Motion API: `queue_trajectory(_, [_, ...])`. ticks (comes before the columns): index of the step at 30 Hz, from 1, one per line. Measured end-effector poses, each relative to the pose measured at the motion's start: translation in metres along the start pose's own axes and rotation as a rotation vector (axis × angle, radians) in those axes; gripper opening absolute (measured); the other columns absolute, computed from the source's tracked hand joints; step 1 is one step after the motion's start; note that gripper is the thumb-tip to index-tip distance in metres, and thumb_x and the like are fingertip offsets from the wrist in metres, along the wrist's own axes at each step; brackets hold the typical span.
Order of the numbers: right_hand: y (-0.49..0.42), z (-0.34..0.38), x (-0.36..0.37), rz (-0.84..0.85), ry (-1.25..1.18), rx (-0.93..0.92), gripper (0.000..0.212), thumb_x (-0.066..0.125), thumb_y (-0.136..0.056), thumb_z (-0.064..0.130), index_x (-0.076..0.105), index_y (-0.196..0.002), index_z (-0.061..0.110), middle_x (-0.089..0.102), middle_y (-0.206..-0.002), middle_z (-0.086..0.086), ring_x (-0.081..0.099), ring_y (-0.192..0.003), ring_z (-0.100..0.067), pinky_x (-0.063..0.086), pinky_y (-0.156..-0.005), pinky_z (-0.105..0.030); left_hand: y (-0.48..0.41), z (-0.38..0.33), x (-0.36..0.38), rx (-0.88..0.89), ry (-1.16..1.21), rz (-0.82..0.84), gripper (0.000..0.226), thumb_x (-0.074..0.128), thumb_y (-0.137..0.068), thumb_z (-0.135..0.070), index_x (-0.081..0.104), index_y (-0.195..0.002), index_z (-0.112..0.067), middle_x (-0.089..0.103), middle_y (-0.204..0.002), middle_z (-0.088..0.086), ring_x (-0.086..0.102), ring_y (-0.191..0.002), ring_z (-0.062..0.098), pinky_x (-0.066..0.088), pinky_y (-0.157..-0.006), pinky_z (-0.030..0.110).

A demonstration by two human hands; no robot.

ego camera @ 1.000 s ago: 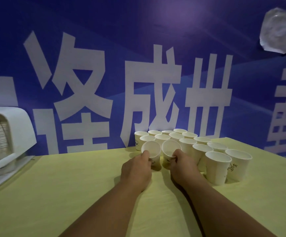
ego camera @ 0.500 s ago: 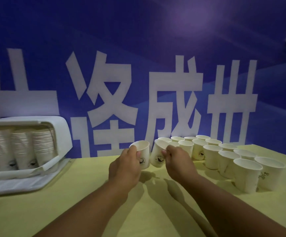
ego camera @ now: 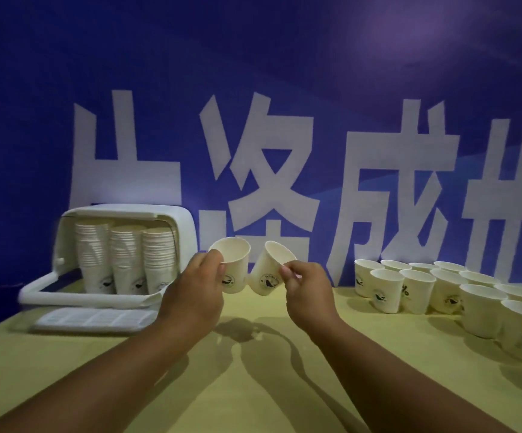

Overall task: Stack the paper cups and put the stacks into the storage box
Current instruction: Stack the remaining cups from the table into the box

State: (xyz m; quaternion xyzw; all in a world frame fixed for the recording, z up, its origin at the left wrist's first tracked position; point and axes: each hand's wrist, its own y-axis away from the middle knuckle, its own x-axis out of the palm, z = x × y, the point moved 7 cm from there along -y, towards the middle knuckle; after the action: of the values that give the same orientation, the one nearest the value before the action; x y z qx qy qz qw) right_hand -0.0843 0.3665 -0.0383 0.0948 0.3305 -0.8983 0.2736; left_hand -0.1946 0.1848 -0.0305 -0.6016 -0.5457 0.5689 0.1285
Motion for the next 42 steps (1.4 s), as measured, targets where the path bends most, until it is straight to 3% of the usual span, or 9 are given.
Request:
queue_trajectory(4, [0.002,0.018,0.030,-0.005,-0.145,0.015,0.014,0.061,-0.095,0.030,0.068,-0.107,0.028,0.058,-0.114,0.003,0.056,-0.100,-0.012,0.052,-0.088,-0.031,-0.004,0.033,-0.034,0.013,0.061,-0.133,0.020,0.035,-0.108,-0.034,0.044,-0.092,-0.027,0.049,-0.090,-0.005,0.049,-0.074,0.015,0.046,-0.061,0.037])
queue_trajectory(8, [0.001,0.039,0.061,0.004,-0.204,-0.011,0.014,0.061,-0.095,0.029,0.067,-0.108,0.025,0.054,-0.114,0.006,0.055,-0.097,-0.009,0.052,-0.086,-0.026,-0.005,0.077,-0.064,-0.089,0.125,-0.221,0.018,0.040,-0.108,-0.028,0.049,-0.095,-0.021,0.053,-0.099,0.002,0.052,-0.086,0.023,0.046,-0.070,0.039])
queue_trajectory(15, [0.001,0.076,0.106,-0.017,-0.282,-0.032,0.008,0.056,-0.098,0.028,0.063,-0.103,0.029,0.047,-0.112,0.007,0.051,-0.095,-0.007,0.038,-0.065,-0.006,-0.009,0.122,-0.076,-0.238,0.052,-0.093,0.020,0.043,-0.107,-0.023,0.055,-0.093,-0.016,0.049,-0.118,0.004,0.051,-0.097,0.026,0.047,-0.082,0.040])
queue_trajectory(20, [-0.006,0.097,0.129,-0.070,-0.370,-0.008,0.008,0.057,-0.098,0.026,0.061,-0.105,0.027,0.045,-0.113,0.006,0.052,-0.102,-0.012,0.037,-0.062,-0.005,-0.005,0.138,-0.065,-0.324,-0.020,0.077,0.014,0.049,-0.106,-0.022,0.058,-0.096,-0.021,0.045,-0.122,-0.002,0.050,-0.099,0.020,0.043,-0.081,0.034])
queue_trajectory(25, [-0.011,0.111,0.148,-0.115,-0.444,0.010,0.006,0.058,-0.097,0.027,0.059,-0.102,0.030,0.044,-0.113,0.006,0.051,-0.098,-0.010,0.038,-0.054,-0.003,-0.005,0.138,-0.057,-0.291,-0.071,0.195,0.013,0.048,-0.106,-0.022,0.059,-0.100,-0.027,0.046,-0.120,-0.007,0.051,-0.101,0.015,0.045,-0.086,0.031])
queue_trajectory(31, [-0.009,0.108,0.168,0.034,-0.299,-0.097,0.007,0.061,-0.096,0.026,0.059,-0.095,0.033,0.046,-0.112,0.008,0.052,-0.101,-0.012,0.041,-0.062,-0.001,0.001,0.147,-0.052,-0.292,-0.191,0.349,0.016,0.048,-0.105,-0.031,0.062,-0.097,-0.033,0.059,-0.104,-0.010,0.057,-0.095,0.012,0.053,-0.092,0.044])
queue_trajectory(37, [-0.008,0.105,0.188,0.154,-0.100,-0.188,0.012,0.060,-0.097,0.027,0.067,-0.107,0.025,0.046,-0.116,0.009,0.050,-0.102,-0.011,0.043,-0.079,-0.015,-0.001,0.155,-0.062,-0.379,-0.127,0.258,0.010,0.050,-0.102,-0.034,0.050,-0.092,-0.036,0.064,-0.091,-0.010,0.063,-0.083,0.012,0.058,-0.075,0.040])
queue_trajectory(40, [-0.004,0.104,0.197,0.190,0.015,-0.238,0.015,0.059,-0.097,0.030,0.067,-0.109,0.025,0.047,-0.111,0.010,0.052,-0.096,-0.012,0.043,-0.075,-0.018,-0.003,0.154,-0.068,-0.386,-0.081,0.152,0.011,0.050,-0.102,-0.032,0.040,-0.103,-0.036,0.063,-0.097,-0.007,0.064,-0.084,0.014,0.058,-0.069,0.040])
queue_trajectory(42, [0.000,0.104,0.204,0.211,0.092,-0.297,0.017,0.059,-0.096,0.033,0.068,-0.109,0.025,0.050,-0.110,0.009,0.053,-0.091,-0.012,0.043,-0.074,-0.019,-0.004,0.149,-0.070,-0.365,-0.024,0.093,0.028,0.050,-0.103,-0.030,0.034,-0.122,-0.042,0.062,-0.106,-0.008,0.064,-0.089,0.015,0.060,-0.071,0.041])
